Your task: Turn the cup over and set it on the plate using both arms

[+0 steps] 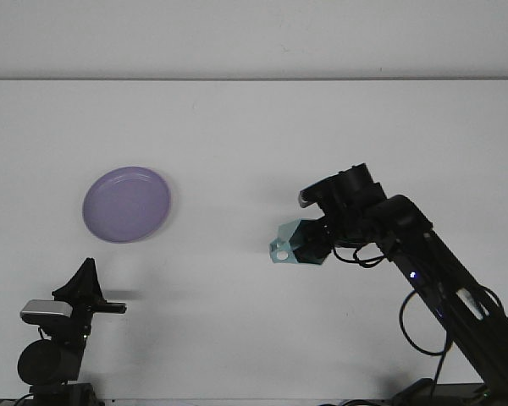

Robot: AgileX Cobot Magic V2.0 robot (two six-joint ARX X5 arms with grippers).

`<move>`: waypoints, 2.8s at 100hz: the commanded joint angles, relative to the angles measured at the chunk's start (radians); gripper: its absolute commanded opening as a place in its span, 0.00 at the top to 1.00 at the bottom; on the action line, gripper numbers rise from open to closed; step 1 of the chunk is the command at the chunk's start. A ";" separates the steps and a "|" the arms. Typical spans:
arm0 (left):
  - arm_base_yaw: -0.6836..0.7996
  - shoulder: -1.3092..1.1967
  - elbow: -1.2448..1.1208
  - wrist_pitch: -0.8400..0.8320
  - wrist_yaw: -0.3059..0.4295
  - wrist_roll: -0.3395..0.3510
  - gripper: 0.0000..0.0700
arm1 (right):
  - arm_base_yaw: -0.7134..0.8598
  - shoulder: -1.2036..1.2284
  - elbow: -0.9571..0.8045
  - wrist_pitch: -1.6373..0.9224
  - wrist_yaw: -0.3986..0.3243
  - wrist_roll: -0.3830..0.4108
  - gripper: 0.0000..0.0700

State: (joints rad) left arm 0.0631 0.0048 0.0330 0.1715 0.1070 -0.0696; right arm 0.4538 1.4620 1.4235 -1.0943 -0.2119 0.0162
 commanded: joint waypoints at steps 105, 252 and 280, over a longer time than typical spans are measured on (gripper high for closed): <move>0.001 -0.002 -0.016 0.010 -0.002 -0.004 0.98 | 0.175 0.473 0.179 -0.197 0.055 -0.118 0.99; -0.135 0.672 0.746 -0.310 0.290 -0.165 0.98 | -0.341 -0.642 -0.473 0.532 0.055 -0.064 0.32; -0.319 1.005 1.135 -0.599 0.292 -0.050 0.98 | -0.418 -0.875 -0.729 0.729 0.056 -0.036 0.33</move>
State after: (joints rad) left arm -0.2245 0.9546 1.0863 -0.3965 0.3912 -0.1722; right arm 0.0433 0.6083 0.7246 -0.3977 -0.1574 -0.0433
